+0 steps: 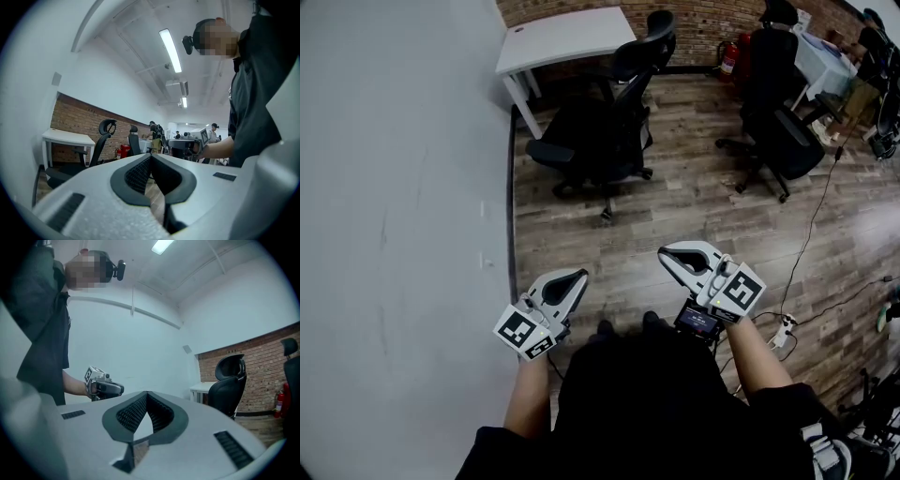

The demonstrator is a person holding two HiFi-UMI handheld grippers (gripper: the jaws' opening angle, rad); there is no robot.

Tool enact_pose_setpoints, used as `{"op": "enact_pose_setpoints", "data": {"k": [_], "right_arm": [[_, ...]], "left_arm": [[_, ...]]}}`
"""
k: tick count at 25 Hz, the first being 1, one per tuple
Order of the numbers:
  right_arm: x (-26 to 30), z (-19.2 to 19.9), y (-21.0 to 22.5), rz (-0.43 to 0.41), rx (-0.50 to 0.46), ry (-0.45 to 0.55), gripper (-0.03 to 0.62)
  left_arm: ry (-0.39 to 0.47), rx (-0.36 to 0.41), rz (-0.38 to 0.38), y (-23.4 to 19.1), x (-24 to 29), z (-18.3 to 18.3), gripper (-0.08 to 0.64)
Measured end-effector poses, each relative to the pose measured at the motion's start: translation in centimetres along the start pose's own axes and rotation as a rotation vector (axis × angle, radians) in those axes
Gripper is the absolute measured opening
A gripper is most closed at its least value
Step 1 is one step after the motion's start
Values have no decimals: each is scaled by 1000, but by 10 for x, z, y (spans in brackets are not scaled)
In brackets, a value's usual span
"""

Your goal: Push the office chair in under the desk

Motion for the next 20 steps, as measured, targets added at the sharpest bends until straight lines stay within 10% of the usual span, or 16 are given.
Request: {"op": "enact_pose_setpoints", "data": {"k": [20], "right_arm": [[-16,3,32,-29,-3,38,6]], "left_arm": [[-15,-3,-62,13,18,7,15]]}}
Point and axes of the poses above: the fingertips, and each gripper's own axes: x forward along the fingers, y to its right, z out of its underside, the point moved 10 cm from there along -x, backward along the fingers
